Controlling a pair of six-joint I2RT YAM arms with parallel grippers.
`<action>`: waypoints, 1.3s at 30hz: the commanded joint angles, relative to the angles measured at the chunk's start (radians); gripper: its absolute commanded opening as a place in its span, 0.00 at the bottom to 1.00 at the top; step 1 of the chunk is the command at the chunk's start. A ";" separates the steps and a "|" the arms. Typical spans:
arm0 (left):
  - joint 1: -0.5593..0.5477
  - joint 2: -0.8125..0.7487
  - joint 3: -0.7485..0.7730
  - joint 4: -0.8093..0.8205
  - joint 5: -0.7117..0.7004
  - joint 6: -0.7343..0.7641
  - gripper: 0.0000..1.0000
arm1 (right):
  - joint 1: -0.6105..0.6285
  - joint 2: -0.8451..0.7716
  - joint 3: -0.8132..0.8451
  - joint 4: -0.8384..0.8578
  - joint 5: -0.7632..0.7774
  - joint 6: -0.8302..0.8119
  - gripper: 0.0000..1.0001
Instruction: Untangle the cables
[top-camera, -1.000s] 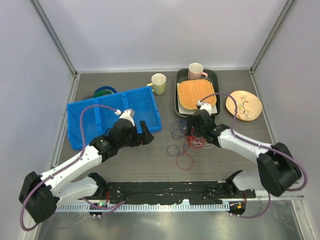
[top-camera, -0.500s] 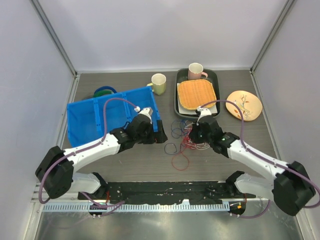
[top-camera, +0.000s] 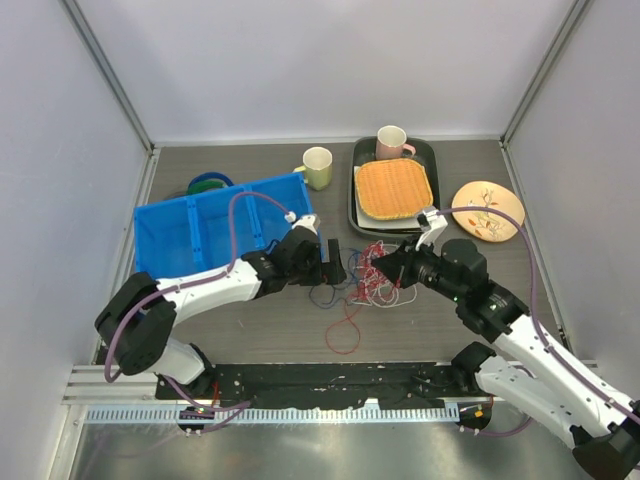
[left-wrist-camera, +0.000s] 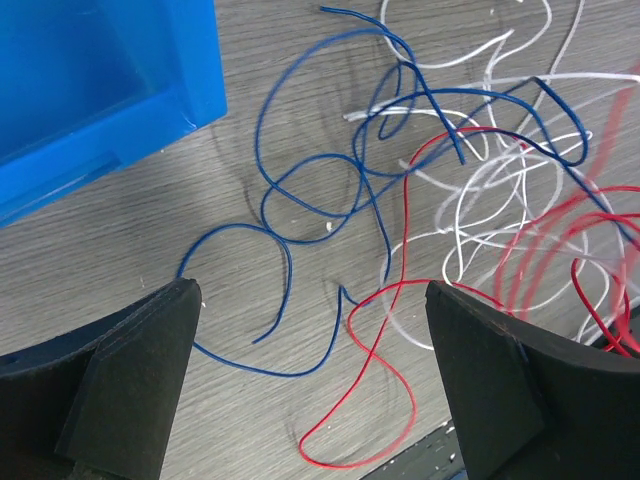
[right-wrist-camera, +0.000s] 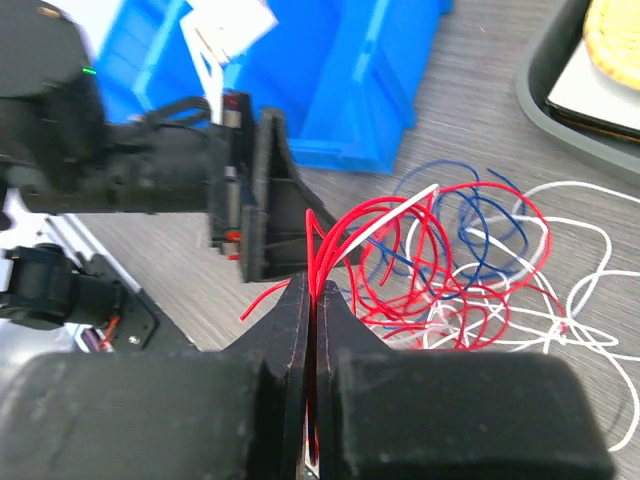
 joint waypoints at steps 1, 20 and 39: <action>-0.011 0.027 0.043 0.021 -0.049 -0.018 1.00 | 0.007 -0.060 0.078 -0.007 -0.054 0.027 0.01; -0.066 0.272 0.221 -0.048 -0.166 -0.059 0.82 | 0.005 -0.139 0.198 -0.178 0.071 0.025 0.01; -0.125 0.385 0.345 -0.221 -0.359 -0.055 0.00 | 0.005 -0.169 0.150 -0.227 0.248 0.030 0.01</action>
